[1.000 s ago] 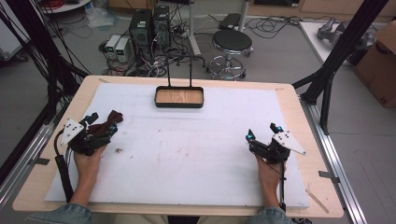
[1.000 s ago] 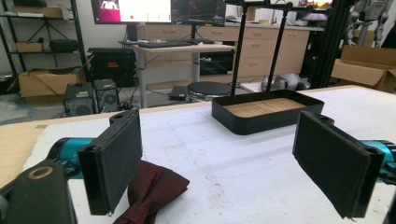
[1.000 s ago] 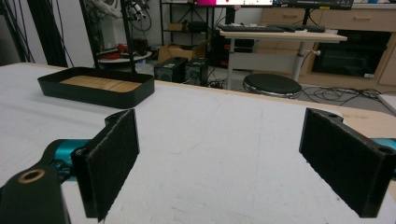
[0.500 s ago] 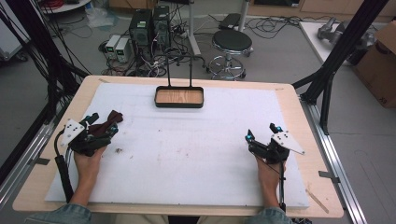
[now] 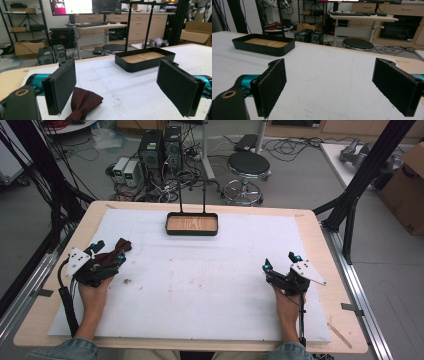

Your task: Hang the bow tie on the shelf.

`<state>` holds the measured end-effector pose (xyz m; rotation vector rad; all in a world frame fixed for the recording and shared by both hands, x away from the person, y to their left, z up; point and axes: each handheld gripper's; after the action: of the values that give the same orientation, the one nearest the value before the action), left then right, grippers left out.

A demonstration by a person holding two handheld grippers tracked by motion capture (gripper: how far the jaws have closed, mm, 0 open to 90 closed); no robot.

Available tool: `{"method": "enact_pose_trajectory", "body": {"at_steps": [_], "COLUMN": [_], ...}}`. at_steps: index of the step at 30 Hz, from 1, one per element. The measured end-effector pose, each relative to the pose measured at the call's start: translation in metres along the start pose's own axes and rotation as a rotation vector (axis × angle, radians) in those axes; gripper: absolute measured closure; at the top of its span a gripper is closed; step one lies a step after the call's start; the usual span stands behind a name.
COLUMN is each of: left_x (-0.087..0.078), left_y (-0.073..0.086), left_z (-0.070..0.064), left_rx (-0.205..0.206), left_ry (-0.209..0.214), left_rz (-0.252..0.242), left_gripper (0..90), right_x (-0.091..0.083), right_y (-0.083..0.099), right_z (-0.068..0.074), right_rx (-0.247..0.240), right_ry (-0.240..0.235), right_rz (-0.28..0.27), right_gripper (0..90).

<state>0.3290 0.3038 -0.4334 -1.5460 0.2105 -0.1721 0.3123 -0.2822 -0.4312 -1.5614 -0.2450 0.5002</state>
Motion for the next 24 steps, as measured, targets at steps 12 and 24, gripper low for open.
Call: {"method": "enact_pose_trajectory", "body": {"at_steps": [12,24], "left_x": [0.003,0.016], "left_y": [-0.001,-0.003], "left_z": [0.014,0.03], "left_rx": [0.025,0.081], "left_ry": [-0.043,-0.067], "left_rz": [0.007,0.036], "left_gripper": [18.3,25.2], "right_x": [0.0,0.0], "right_y": [0.0,0.0], "right_z": [0.0,0.0], "right_rx": [0.001,0.0], "right_ry": [-0.002,-0.005], "right_rz": [0.005,0.008], "right_gripper": [11.2,11.2]}}
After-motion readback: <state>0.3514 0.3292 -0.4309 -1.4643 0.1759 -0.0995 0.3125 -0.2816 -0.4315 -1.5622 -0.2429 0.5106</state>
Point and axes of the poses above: each handheld gripper's, and its own axes: x roughly forward along the jaws, y roughly out of its underside, z roughly to its left, and after that the axes turned 10 degrees about -y, right-handed
